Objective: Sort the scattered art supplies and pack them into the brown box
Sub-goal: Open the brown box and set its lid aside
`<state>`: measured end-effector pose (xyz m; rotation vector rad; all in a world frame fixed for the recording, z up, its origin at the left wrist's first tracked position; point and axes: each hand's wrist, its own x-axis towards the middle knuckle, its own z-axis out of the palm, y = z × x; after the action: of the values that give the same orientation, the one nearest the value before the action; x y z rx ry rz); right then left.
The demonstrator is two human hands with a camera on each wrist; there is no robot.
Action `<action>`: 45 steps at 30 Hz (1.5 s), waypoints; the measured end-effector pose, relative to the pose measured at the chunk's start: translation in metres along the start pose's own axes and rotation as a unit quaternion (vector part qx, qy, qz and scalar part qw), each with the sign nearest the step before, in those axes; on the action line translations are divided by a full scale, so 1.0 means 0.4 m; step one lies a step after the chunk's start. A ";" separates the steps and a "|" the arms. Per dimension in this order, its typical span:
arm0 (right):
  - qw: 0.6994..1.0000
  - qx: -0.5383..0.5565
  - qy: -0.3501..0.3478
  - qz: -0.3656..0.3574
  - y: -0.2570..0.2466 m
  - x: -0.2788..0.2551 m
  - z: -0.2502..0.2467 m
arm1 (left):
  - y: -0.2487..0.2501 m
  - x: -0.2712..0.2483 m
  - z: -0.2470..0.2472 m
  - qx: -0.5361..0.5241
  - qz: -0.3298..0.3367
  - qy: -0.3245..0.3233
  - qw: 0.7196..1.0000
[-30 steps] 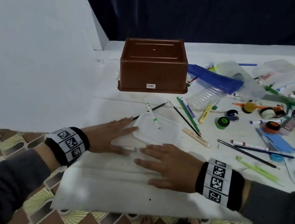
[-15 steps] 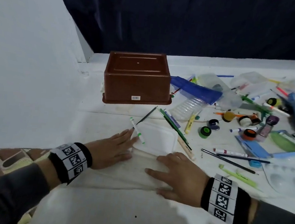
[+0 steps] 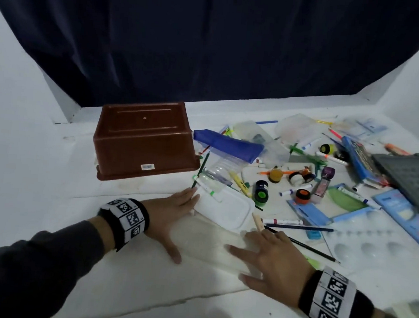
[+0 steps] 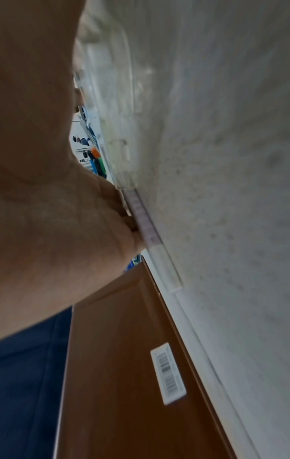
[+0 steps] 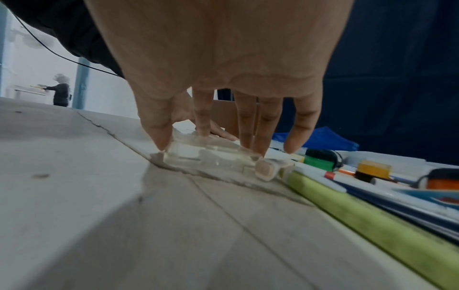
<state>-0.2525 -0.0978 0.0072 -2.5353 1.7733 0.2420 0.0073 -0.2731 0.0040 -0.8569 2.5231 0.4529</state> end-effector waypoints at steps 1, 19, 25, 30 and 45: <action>1.000 0.005 -0.004 0.014 0.007 -0.007 -0.001 | 0.004 0.014 -0.010 0.006 0.004 0.002 1.000; 0.991 0.070 -0.060 0.099 0.268 -0.142 0.053 | 0.081 0.235 -0.117 -0.065 0.010 0.048 0.997; 0.993 0.099 -0.032 0.061 0.279 -0.094 -0.019 | 0.097 0.235 -0.117 -0.062 -0.053 0.126 0.989; 0.994 0.104 0.005 0.043 0.267 -0.037 -0.063 | 0.093 0.183 -0.100 -0.073 -0.082 0.191 0.976; 0.925 0.282 0.254 0.011 0.155 0.275 -0.173 | -0.039 -0.107 -0.048 -0.226 -0.153 0.481 0.833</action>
<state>-0.2662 -0.2301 0.0629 -2.2546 1.6667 -0.8755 0.0423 -0.2720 0.0391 -2.0678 3.0707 0.6308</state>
